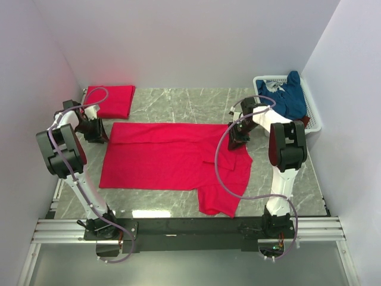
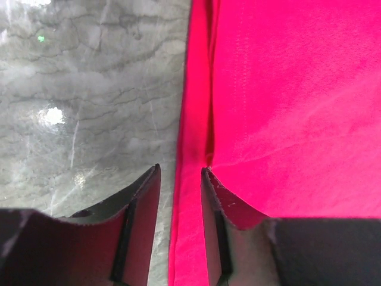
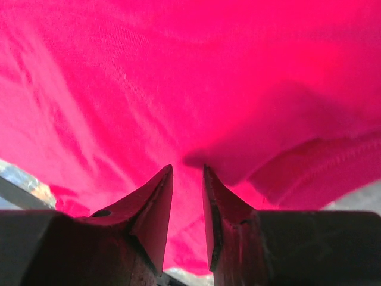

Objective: Fold and stack the t-shirts
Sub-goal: Fold the tshirt

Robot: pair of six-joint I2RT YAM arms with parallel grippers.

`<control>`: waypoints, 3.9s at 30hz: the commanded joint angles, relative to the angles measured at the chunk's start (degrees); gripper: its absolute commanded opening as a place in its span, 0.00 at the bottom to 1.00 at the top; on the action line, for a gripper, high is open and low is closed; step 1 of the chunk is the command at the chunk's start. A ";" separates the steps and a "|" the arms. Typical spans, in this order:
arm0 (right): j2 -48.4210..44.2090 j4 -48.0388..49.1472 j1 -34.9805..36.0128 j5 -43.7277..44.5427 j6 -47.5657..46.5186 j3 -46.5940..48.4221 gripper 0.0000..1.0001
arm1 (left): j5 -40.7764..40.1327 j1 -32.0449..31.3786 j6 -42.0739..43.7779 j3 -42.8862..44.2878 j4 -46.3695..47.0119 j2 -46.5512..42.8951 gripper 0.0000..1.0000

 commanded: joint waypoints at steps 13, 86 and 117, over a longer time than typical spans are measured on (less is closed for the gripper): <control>3.89 -2.89 -0.04 9.90 -3.21 12.68 0.28 | 2.69 -9.78 -5.45 -1.74 12.22 -3.60 0.34; -25.73 10.48 21.84 23.10 -26.15 -38.91 0.41 | 6.83 -1.26 51.04 -37.86 -4.74 -41.91 0.64; -30.66 5.29 22.37 20.02 -22.81 -38.12 0.43 | 1.11 -4.51 54.40 -39.70 0.18 -37.87 0.61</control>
